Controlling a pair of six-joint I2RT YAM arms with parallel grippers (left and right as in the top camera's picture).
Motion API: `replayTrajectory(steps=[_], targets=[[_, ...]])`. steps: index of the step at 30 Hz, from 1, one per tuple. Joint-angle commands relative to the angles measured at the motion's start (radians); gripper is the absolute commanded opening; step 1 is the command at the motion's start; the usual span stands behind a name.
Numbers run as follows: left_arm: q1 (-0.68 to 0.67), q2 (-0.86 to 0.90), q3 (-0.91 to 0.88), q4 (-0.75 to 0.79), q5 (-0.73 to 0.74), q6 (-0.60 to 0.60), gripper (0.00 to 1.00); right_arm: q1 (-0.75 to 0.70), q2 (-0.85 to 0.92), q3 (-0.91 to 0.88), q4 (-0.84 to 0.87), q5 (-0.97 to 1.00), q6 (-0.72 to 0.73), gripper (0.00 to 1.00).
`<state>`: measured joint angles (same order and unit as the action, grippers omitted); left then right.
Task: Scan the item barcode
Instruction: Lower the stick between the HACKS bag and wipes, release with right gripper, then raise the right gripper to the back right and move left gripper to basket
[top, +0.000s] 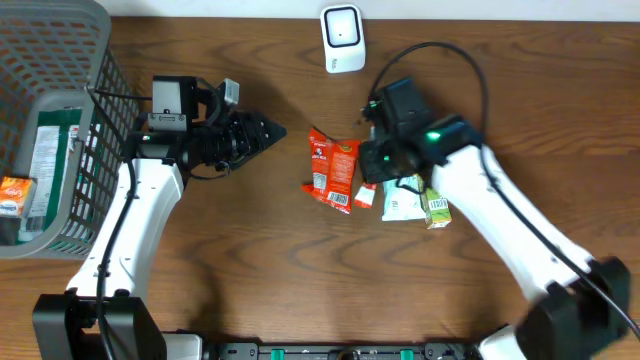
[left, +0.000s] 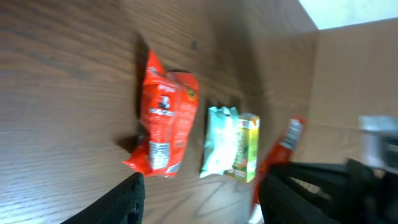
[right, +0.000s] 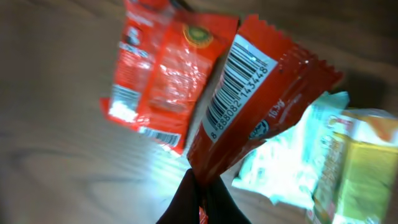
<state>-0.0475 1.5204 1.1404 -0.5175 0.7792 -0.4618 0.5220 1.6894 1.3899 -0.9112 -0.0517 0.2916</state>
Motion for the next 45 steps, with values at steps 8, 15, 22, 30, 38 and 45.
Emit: replayTrajectory(steps=[8, 15, 22, 30, 38, 45], targets=[[0.002, -0.005, 0.004, -0.053, -0.085, 0.070, 0.59, 0.033, 0.193, -0.012, 0.032, 0.089, -0.020, 0.22], [0.001, -0.005, 0.004, -0.055, -0.100, 0.073, 0.60, 0.034, 0.217, -0.012, 0.042, 0.089, -0.020, 0.67], [0.002, -0.005, 0.004, -0.064, -0.100, 0.092, 0.60, 0.005, 0.193, 0.081, -0.029, 0.079, -0.063, 0.75], [-0.010, -0.005, 0.004, -0.159, -0.200, 0.118, 0.60, -0.129, 0.148, 0.262, -0.216, -0.018, -0.120, 0.84], [-0.077, -0.006, 0.004, -0.192, -0.346, 0.132, 0.36, -0.314, 0.149, 0.258, -0.218, -0.219, -0.179, 0.79], [-0.134, -0.019, 0.034, -0.211, -0.465, 0.103, 0.07, -0.536, 0.149, 0.257, -0.206, -0.347, -0.248, 0.22]])
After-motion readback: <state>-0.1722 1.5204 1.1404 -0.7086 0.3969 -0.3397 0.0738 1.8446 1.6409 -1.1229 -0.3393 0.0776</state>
